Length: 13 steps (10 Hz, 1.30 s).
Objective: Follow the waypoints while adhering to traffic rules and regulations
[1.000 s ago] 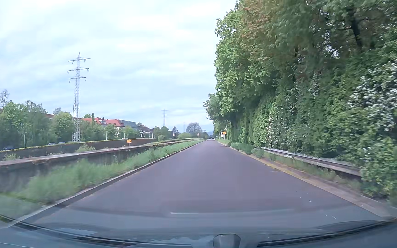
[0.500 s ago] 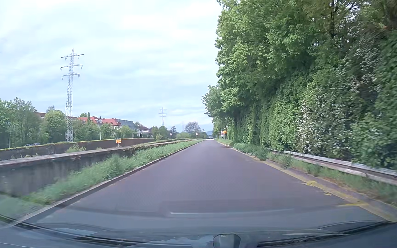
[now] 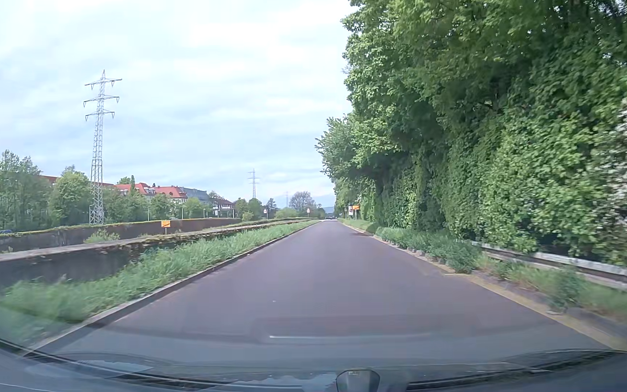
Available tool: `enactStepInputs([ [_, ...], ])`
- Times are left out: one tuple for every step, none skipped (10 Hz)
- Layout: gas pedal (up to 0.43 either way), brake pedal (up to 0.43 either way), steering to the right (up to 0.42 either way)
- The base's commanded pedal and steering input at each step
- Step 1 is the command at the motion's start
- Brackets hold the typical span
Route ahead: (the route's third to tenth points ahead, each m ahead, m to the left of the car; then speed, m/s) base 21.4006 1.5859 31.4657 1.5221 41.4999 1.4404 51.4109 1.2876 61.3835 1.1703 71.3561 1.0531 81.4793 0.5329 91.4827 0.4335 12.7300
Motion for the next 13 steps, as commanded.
enactStepInputs([
  [0.079,0.000,0.002],
  [0.079,0.000,0.002],
  [0.079,0.000,0.002],
  [0.079,0.000,0.002],
  [0.079,0.000,0.002],
  [0.067,0.000,0.002],
  [0.047,0.000,0.002],
  [0.028,0.000,0.001],
  [0.020,0.000,0.001],
  [0.020,0.000,0.001],
  [0.020,0.000,0.001],
  [0.020,0.000,0.001],
  [0.020,0.000,0.001],
])
